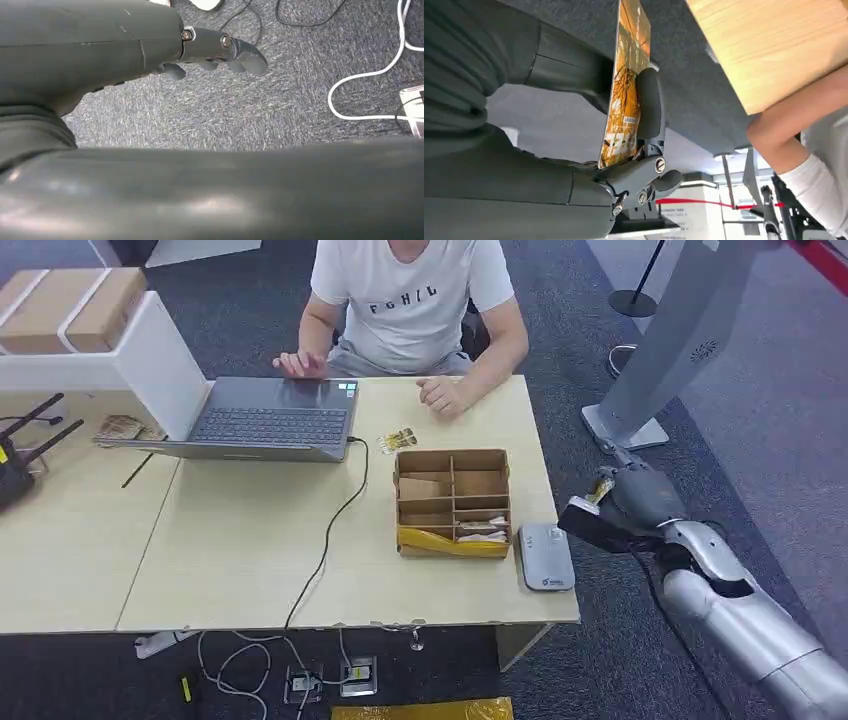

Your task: Pass the card to the sensor for recognition and then transmit it.

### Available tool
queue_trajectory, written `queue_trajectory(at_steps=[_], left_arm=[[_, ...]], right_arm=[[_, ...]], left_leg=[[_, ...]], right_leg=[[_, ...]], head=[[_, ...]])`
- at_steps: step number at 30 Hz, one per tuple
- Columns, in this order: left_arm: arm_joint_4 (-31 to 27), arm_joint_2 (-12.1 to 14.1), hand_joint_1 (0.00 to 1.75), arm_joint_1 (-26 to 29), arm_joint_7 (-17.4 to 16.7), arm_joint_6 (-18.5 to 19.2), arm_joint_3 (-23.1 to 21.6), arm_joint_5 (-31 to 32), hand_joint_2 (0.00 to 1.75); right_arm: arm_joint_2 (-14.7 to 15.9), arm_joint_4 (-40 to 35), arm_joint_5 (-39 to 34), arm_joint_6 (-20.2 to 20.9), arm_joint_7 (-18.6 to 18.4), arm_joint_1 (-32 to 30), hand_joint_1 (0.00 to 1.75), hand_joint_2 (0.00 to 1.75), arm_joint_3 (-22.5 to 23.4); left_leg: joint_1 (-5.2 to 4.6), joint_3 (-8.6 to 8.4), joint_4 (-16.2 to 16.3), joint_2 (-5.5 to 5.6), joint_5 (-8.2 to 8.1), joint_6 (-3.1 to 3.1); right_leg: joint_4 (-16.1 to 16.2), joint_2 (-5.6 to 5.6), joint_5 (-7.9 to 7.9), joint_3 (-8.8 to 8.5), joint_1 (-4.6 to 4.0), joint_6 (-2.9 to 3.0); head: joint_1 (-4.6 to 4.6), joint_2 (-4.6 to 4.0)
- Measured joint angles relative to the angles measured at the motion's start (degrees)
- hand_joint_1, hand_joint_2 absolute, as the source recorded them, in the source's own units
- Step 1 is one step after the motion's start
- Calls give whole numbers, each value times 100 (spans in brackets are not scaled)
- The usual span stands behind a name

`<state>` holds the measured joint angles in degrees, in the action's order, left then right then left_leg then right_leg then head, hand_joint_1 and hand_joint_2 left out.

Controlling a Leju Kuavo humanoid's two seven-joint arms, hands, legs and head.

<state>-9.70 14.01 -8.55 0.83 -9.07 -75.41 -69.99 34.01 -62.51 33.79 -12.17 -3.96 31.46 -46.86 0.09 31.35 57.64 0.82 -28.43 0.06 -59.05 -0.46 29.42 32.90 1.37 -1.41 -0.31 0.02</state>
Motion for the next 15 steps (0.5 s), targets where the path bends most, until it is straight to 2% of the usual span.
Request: queue_trajectory(at_steps=[15], left_arm=[[0, 13, 0, 2, -186, -72, -2, -153, 0]], right_arm=[[-549, 757, -652, -321, 328, 31, 175, 175, -374]], left_leg=[[0, 1, 0, 1, 0, 0]], right_leg=[[0, -2, 0, 0, 0, 0]], head=[[2, 0]])
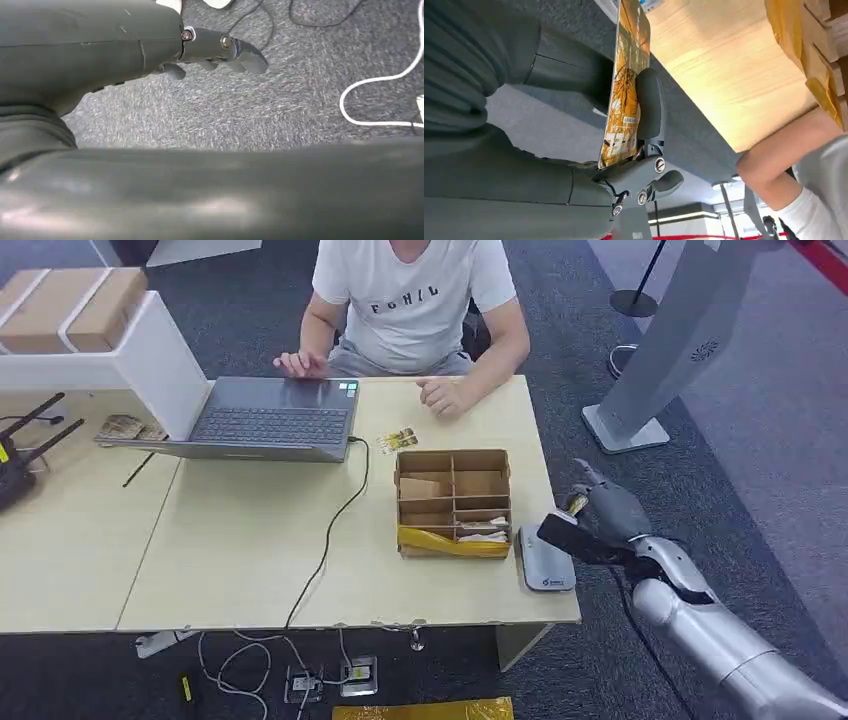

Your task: Pass the card to the sensor for recognition and then transmit it.

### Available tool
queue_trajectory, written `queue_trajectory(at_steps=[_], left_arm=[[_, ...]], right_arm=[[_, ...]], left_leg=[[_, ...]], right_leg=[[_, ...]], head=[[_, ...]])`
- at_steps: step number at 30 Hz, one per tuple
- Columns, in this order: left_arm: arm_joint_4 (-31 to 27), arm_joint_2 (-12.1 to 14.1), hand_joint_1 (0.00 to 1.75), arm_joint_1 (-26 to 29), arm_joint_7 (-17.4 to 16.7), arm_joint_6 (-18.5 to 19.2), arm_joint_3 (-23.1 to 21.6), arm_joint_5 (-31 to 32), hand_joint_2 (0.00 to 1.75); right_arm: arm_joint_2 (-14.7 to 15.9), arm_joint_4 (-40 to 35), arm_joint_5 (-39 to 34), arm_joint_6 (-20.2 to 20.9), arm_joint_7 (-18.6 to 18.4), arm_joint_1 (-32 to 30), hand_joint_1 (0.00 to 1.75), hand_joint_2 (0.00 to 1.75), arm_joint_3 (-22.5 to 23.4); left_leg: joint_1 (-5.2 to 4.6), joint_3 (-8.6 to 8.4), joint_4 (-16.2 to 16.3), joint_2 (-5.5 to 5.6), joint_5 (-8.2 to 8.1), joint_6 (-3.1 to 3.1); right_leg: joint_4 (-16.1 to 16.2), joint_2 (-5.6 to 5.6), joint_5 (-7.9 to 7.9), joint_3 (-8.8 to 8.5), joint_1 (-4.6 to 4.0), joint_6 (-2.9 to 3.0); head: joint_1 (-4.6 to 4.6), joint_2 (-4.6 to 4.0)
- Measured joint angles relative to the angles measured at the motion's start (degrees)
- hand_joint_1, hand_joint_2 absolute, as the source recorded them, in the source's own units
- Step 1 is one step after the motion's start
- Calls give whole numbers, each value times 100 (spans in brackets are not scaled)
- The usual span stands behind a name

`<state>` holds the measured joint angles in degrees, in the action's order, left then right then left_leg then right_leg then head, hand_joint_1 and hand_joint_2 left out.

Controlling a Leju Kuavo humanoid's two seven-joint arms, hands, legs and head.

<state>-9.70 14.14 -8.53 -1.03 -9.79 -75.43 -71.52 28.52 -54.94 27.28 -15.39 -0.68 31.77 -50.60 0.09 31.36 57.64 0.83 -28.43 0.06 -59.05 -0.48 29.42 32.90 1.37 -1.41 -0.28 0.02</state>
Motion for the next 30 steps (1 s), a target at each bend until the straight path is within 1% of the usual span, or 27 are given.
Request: queue_trajectory(at_steps=[7, 16, 22, 28, 30], left_arm=[[0, 28, 0, -3, -70, -46, 2, -31, 0], [0, 35, 0, -2, -72, -74, 2, -31, 0], [0, 35, 0, -2, -72, -103, 2, -50, 0], [0, 35, 0, -2, -74, -118, 2, -92, 0], [0, 35, 0, -1, -74, -118, 2, -101, 0]], right_arm=[[-161, 393, -190, -28, 146, 27, 175, 175, -98], [-266, 719, -286, -39, 146, 25, 175, 175, -105], [-310, 824, -175, -61, 162, 54, 175, 175, -105], [-354, 869, -87, -61, 186, 264, 175, 175, -103], [-363, 870, -17, -55, 131, 326, 175, 175, -100]], left_leg=[[0, -1, 0, 0, 0, 0], [0, -1, 1, -1, 0, 0], [0, -2, 0, -1, 0, 0], [0, -3, 1, -3, 1, -1], [0, -3, 1, -3, 1, -1]], right_leg=[[0, 0, 0, -1, 0, 0], [0, 1, 0, 1, 0, 0], [0, 3, -4, 0, 0, 6], [0, 3, -5, 0, 0, 7], [0, 3, -5, -1, 0, 7]], head=[[0, 0], [0, 0], [0, 0], [0, 0], [-2, 0]])
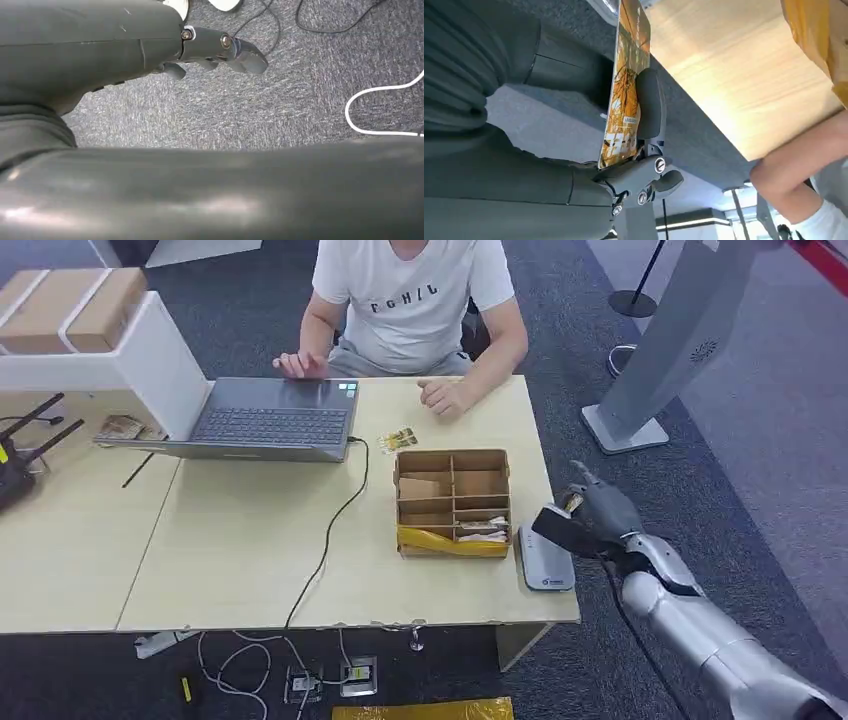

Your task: Pass the card to the sensor for recognition and then transmit it.

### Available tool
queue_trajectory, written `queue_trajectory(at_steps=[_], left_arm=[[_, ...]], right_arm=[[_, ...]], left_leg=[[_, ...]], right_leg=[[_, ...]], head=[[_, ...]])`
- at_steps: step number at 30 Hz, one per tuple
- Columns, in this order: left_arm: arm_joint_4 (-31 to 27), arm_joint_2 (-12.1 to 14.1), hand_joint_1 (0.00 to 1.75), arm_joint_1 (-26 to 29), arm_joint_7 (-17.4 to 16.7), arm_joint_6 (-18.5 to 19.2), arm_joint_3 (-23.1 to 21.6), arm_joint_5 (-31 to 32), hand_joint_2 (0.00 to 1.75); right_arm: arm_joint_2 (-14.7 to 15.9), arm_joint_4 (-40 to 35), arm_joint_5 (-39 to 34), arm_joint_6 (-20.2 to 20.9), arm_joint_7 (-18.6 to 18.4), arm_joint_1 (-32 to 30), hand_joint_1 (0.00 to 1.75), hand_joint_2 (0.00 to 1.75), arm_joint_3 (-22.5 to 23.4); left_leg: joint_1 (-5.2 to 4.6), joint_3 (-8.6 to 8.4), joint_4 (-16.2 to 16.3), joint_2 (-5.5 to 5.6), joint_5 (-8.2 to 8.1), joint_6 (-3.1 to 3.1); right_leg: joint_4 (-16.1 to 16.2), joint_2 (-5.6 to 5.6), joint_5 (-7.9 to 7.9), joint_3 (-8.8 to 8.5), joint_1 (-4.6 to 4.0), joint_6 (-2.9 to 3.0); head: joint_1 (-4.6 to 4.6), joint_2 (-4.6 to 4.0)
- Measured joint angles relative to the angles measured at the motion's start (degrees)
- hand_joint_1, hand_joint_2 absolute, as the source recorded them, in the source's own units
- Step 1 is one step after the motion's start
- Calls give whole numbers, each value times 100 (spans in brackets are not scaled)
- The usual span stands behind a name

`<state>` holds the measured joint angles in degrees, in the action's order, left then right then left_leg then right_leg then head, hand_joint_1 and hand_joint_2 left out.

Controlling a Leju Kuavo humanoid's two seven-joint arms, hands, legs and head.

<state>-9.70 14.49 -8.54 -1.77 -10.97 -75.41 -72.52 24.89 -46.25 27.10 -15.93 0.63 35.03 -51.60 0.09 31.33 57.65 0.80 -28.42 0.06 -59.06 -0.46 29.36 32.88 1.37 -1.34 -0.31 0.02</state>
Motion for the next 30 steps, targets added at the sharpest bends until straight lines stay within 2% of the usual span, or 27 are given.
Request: queue_trajectory(at_steps=[7, 16, 25, 30], left_arm=[[0, -2, 0, 2, 2, 7, 0, 0, 0], [0, -4, 0, 2, 2, 26, 0, 0, 0], [0, -7, 0, 0, 138, 94, -2, 127, 0], [0, -33, 0, -20, 251, 159, -4, 264, 0]], right_arm=[[66, -494, 284, 256, -409, 142, 175, 175, 70], [144, -929, 489, 199, -413, 211, 175, 175, 170], [238, -1681, 1067, 656, -623, 853, 175, 175, 488], [120, -1838, 1473, 892, -590, 1353, 175, 175, 581]], left_leg=[[0, -1, 0, -1, 0, 0], [0, -2, 0, -2, 0, 0], [0, -2, 0, -6, 1, -1], [0, 0, 0, -9, 2, -1]], right_leg=[[0, 2, 0, 1, 0, 0], [0, 4, -1, 0, 0, 1], [-1, 12, -4, 2, 0, 3], [-2, 14, -4, 3, 0, 3]], head=[[2, 0], [2, 0], [0, 0], [2, 0]])
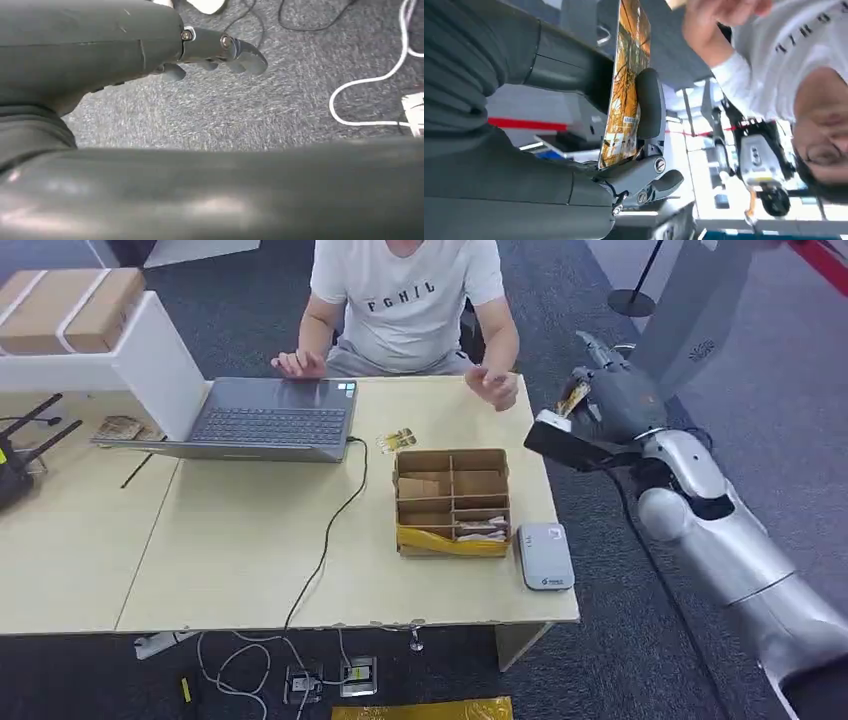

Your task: Pass the card to the sensor for recognition and then transmit it.

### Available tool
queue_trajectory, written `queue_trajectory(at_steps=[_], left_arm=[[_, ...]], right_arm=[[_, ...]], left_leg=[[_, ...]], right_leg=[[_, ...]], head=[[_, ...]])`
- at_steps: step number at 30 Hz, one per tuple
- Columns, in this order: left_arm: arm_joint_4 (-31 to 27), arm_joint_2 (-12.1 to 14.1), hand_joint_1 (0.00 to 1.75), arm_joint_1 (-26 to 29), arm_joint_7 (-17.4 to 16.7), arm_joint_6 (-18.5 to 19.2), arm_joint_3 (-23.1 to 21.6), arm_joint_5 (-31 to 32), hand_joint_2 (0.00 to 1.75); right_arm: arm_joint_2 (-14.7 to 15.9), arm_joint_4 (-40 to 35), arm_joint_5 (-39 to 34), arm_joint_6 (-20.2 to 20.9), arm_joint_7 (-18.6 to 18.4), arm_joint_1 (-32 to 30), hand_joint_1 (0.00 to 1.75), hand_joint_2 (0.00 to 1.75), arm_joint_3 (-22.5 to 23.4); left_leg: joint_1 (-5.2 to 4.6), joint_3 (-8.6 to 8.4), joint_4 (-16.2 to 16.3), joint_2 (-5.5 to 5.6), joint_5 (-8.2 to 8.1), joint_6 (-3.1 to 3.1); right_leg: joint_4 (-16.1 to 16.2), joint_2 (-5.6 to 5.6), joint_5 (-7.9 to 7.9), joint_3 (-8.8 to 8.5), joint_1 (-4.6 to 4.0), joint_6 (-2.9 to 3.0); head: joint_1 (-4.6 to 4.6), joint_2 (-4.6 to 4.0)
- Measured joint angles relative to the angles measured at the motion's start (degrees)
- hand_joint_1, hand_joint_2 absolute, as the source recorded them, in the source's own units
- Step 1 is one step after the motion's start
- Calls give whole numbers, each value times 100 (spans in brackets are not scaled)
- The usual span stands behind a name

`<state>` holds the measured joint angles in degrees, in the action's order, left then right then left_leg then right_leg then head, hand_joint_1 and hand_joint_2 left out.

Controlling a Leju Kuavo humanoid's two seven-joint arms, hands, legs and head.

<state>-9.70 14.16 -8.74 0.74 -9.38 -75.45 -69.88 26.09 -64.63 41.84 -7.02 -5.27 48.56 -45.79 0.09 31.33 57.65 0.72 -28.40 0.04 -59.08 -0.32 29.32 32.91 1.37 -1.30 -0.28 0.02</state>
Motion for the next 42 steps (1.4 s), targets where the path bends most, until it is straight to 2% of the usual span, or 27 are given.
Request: queue_trajectory(at_steps=[6, 15, 23, 28, 29, 30, 31, 34, 35, 42], left_arm=[[0, -35, 0, -104, 2, 66, -48, 92, 0], [0, -48, 0, -163, -55, 145, -94, 219, 0], [0, -52, 0, -219, -83, 221, -109, 234, 0], [0, -52, 0, -219, -83, 221, -146, 256, 0], [0, -50, 0, -219, -83, 221, -151, 267, 0], [0, -50, 0, -219, -83, 223, -166, 269, 0], [0, -50, 0, -219, -83, 225, -176, 269, 0], [0, -50, 0, -216, -83, 226, -199, 267, 0], [0, -50, 0, -215, -83, 226, -201, 265, 0], [0, -50, 0, -159, -83, 197, -210, 173, 0]], right_arm=[[-366, 87, 308, -35, 164, 362, 175, 175, 0], [-1025, 808, 603, -343, 302, 462, 175, 175, 30], [-1403, 1688, 721, -479, 343, 465, 175, 175, 100], [-1532, 2094, 776, -487, 345, 471, 175, 175, 155], [-1547, 2171, 784, -494, 345, 470, 162, 175, 162], [-1554, 2212, 791, -496, 345, 469, 56, 175, 166], [-1566, 2276, 806, -505, 345, 466, 2, 175, 179], [-1582, 2426, 846, -577, 347, 452, 0, 175, 184], [-1595, 2461, 857, -614, 350, 446, 0, 0, 186], [-1637, 2592, 850, -577, 398, 374, 0, 0, 251]], left_leg=[[2, 0, 0, 1, 2, -3], [2, 0, 0, 1, 2, -3], [2, -1, 0, 1, 2, -3], [2, 0, 0, 1, 2, -3], [2, 0, 0, 1, 2, -4], [2, 1, 0, 1, 2, -4], [2, 1, 0, 1, 2, -4], [2, 2, 0, 1, 2, -4], [2, 2, 0, 1, 2, -4], [2, 1, 0, 0, 2, -4]], right_leg=[[-1, -3, 0, -1, -2, 0], [-1, -3, 0, -1, -2, 0], [-1, -1, 0, 0, -2, 0], [0, -2, 0, 1, -2, 1], [0, -2, 1, 1, -2, 1], [0, -2, 1, 2, -2, 1], [0, -2, 1, 2, -2, 1], [0, -1, 1, 3, -2, 1], [0, 0, 1, 3, -2, 1], [0, 1, 1, 4, -2, 1]], head=[[0, 0], [0, 0], [-2, 0], [0, 0], [0, 0], [2, 0], [0, 0], [0, 0], [0, 0], [2, 0]])
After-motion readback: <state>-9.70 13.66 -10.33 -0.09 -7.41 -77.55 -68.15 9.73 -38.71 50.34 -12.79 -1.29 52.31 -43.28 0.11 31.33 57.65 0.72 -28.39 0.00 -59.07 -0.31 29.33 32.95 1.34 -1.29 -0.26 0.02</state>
